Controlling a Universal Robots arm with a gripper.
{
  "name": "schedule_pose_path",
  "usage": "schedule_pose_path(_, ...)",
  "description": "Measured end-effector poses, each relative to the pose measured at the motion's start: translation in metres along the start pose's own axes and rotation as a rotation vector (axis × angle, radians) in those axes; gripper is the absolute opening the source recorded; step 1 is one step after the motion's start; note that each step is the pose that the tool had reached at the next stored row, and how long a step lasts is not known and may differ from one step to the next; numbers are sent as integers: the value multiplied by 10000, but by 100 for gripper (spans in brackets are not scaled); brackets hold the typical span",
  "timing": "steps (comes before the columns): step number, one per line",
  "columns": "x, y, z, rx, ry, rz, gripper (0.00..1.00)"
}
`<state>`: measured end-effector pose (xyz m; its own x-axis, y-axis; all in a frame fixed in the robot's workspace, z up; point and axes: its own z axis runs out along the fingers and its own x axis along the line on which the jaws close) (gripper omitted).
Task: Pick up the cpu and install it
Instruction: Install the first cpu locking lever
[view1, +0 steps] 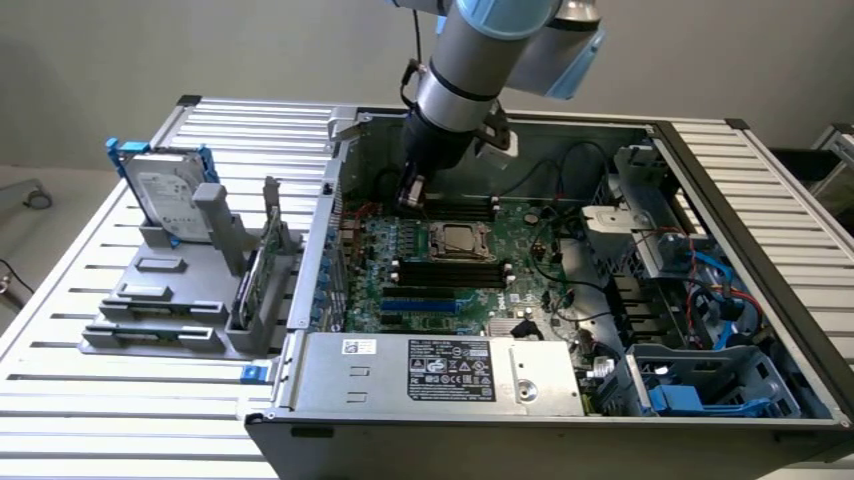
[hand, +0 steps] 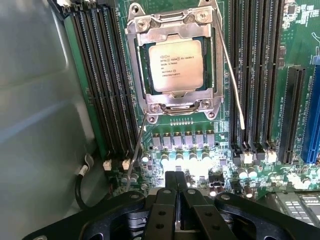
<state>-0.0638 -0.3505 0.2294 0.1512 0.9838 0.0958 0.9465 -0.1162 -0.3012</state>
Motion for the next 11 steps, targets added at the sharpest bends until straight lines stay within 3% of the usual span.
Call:
schedule_pose_path(5, -6, -21, -17, -19, 53, 172, 11)
schedule_pose_path(11, -49, -76, -161, -25, 71, 224, 11)
